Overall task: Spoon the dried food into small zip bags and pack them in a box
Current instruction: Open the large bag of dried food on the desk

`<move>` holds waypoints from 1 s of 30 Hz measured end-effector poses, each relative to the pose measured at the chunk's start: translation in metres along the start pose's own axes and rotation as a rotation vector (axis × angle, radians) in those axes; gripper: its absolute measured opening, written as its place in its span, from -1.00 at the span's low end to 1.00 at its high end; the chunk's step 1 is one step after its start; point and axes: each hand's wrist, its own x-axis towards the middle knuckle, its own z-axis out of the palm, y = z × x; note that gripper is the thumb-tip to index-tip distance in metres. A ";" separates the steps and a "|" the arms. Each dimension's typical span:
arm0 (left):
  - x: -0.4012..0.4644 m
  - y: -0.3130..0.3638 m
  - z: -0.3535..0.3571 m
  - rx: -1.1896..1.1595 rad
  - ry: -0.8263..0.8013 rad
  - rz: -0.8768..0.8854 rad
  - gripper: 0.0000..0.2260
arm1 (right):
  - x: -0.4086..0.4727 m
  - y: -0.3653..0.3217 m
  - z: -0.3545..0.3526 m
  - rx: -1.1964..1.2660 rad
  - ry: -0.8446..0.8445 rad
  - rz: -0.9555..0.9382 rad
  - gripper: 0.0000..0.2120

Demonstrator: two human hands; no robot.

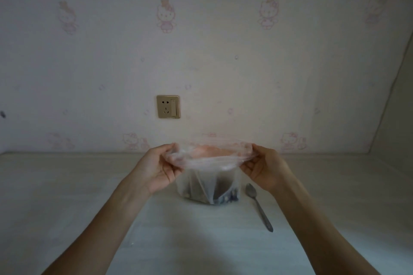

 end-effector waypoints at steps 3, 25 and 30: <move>0.004 -0.008 0.001 0.114 -0.002 0.001 -0.79 | 0.005 0.007 0.000 -0.029 -0.023 0.053 -0.71; 0.019 -0.029 -0.023 0.075 0.092 -0.104 -0.85 | 0.007 0.024 -0.019 -0.050 0.120 0.104 -0.70; 0.010 -0.022 -0.031 0.661 0.347 0.155 -0.57 | -0.007 0.015 -0.025 -0.654 0.205 -0.115 -0.51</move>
